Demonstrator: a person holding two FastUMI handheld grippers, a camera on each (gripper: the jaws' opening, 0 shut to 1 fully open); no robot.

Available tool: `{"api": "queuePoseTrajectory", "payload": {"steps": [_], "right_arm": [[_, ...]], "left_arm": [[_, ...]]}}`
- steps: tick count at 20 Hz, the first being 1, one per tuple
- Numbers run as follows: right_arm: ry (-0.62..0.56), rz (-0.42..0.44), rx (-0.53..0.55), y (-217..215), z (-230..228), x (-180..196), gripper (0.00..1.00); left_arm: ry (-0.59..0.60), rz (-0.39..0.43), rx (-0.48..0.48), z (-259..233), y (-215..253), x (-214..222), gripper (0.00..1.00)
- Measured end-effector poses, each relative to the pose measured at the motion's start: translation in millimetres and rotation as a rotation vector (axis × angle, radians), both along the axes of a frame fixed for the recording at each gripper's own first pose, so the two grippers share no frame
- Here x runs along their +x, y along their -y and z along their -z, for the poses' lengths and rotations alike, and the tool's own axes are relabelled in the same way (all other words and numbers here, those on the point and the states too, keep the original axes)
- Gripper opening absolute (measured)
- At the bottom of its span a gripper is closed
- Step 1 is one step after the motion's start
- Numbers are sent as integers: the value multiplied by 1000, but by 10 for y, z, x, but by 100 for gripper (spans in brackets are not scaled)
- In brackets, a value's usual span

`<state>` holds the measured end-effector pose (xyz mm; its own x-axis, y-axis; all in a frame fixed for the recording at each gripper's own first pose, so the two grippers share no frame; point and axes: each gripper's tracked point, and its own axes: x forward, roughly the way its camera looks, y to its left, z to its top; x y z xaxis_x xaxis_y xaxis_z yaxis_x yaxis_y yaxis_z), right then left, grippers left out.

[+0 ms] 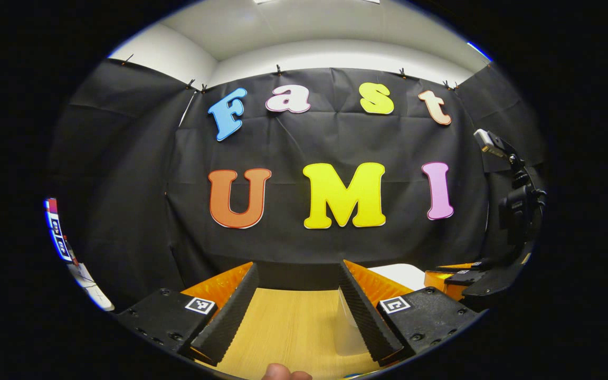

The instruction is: Press the lid of the desktop garbage bin to open it, pick up the crumpled paper on the desktop and throw it into the bin, then pick up the pop can on the desktop and drop it into the bin, and finally close the garbage bin lid.

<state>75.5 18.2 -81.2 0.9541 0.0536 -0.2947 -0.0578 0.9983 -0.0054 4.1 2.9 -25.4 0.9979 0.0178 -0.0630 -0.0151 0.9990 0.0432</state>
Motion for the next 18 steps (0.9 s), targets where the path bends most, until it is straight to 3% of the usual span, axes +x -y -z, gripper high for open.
{"api": "queuePoseTrajectory", "payload": {"steps": [1,2,13,18], "right_arm": [[-6,-7,5,-28,3,22,3],[-13,-18,0,-60,18,43,1],[-67,-76,-44,-120,258,201,1],[-161,-67,16,-86,520,212,5]], "left_arm": [[1,1,1,-9,19,2,98],[5,3,0,-23,26,-17,97],[10,-45,8,-43,-77,-41,97],[17,-70,8,-48,-132,-76,97]]}}
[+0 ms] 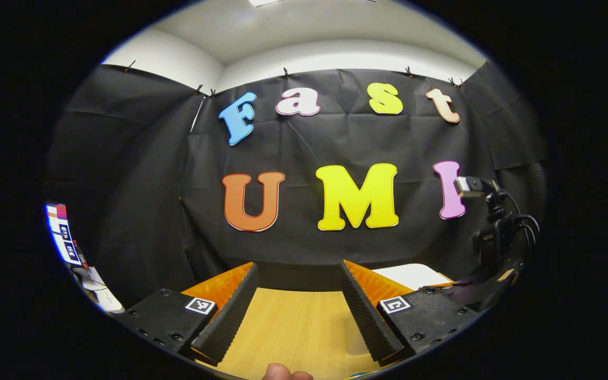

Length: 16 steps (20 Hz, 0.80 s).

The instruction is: Press the lid of the desktop garbage bin to open it, pick up the crumpled paper on the desktop and throw it into the bin, then pick up the pop can on the desktop and drop it into the bin, and finally close the garbage bin lid.

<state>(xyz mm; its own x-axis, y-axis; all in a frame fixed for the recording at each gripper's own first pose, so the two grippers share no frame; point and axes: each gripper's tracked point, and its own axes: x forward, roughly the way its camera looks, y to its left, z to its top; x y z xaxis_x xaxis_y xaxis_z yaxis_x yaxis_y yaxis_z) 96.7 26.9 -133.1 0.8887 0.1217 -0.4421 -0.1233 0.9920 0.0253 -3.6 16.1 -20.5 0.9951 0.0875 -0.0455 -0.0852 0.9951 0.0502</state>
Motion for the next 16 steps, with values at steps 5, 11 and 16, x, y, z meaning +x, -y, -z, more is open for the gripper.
{"api": "queuePoseTrajectory", "payload": {"steps": [5,11,16], "right_arm": [[-41,-6,35,16,70,-5,2],[-12,-9,34,19,-113,13,1],[64,34,49,199,-413,45,31]], "left_arm": [[-10,-3,-18,53,22,9,97],[2,-22,-23,32,-44,9,97],[-10,-27,-28,62,-49,21,97]]}}
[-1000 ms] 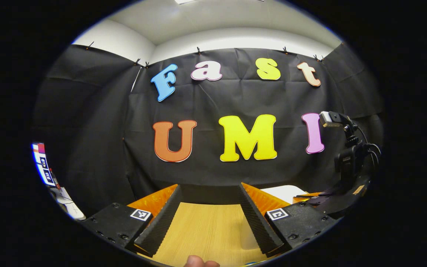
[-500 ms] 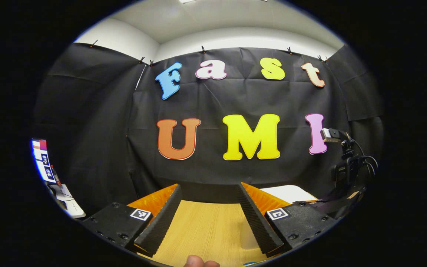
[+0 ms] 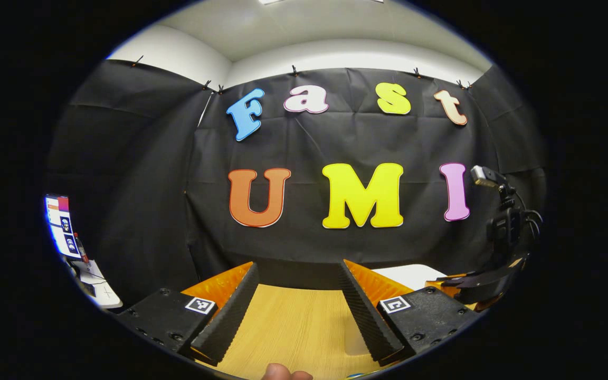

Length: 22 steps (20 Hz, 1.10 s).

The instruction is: Press the lid of the desktop garbage bin to open it, pick up the crumpled paper on the desktop and throw it into the bin, then pick up the pop can on the desktop and drop it into the bin, and finally close the garbage bin lid.

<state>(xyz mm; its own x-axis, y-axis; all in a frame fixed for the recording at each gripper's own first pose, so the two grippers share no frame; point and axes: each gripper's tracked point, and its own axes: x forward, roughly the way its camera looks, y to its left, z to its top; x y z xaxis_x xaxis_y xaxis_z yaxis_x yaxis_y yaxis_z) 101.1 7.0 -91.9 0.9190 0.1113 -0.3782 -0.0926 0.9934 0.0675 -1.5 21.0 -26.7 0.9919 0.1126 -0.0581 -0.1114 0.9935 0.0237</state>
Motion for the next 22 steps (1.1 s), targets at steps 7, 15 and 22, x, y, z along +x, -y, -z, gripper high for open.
{"api": "queuePoseTrajectory", "payload": {"steps": [7,15,22], "right_arm": [[174,-8,-42,-24,-570,1,88],[301,-5,-48,118,-917,-189,94],[236,30,-51,502,-603,-390,94]], "left_arm": [[-3,6,-8,15,21,17,97],[-43,40,-26,185,205,0,97],[-105,96,-6,386,472,-97,97]]}}
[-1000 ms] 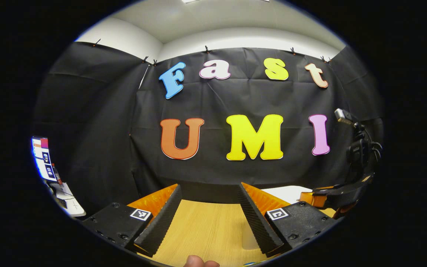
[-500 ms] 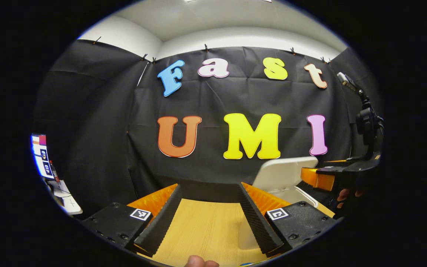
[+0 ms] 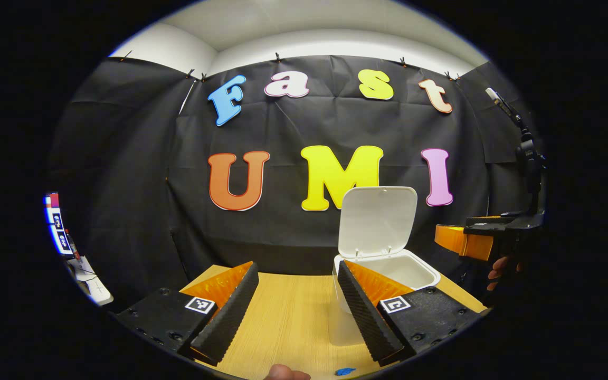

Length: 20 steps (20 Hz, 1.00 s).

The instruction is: Press the lid of the desktop garbage bin to open it, pick up the crumpled paper on the desktop and throw it into the bin, then pick up the pop can on the desktop and drop it into the bin, and finally close the garbage bin lid.

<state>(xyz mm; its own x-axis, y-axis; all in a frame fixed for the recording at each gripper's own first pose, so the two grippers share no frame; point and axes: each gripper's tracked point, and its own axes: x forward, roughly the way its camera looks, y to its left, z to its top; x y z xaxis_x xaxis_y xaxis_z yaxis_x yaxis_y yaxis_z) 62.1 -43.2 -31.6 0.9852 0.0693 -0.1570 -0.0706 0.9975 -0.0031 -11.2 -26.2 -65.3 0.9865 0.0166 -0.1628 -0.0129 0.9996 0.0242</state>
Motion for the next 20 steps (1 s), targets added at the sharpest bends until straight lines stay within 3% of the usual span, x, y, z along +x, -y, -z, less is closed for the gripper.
{"api": "queuePoseTrajectory", "payload": {"steps": [7,13,20], "right_arm": [[-58,25,2,357,353,-151,94],[-188,74,-14,746,957,-267,94],[-304,63,-40,826,1401,-386,94]], "left_arm": [[-151,43,7,475,300,-181,97],[-400,90,-36,1330,612,-452,98],[-784,61,-113,2657,703,-994,99]]}}
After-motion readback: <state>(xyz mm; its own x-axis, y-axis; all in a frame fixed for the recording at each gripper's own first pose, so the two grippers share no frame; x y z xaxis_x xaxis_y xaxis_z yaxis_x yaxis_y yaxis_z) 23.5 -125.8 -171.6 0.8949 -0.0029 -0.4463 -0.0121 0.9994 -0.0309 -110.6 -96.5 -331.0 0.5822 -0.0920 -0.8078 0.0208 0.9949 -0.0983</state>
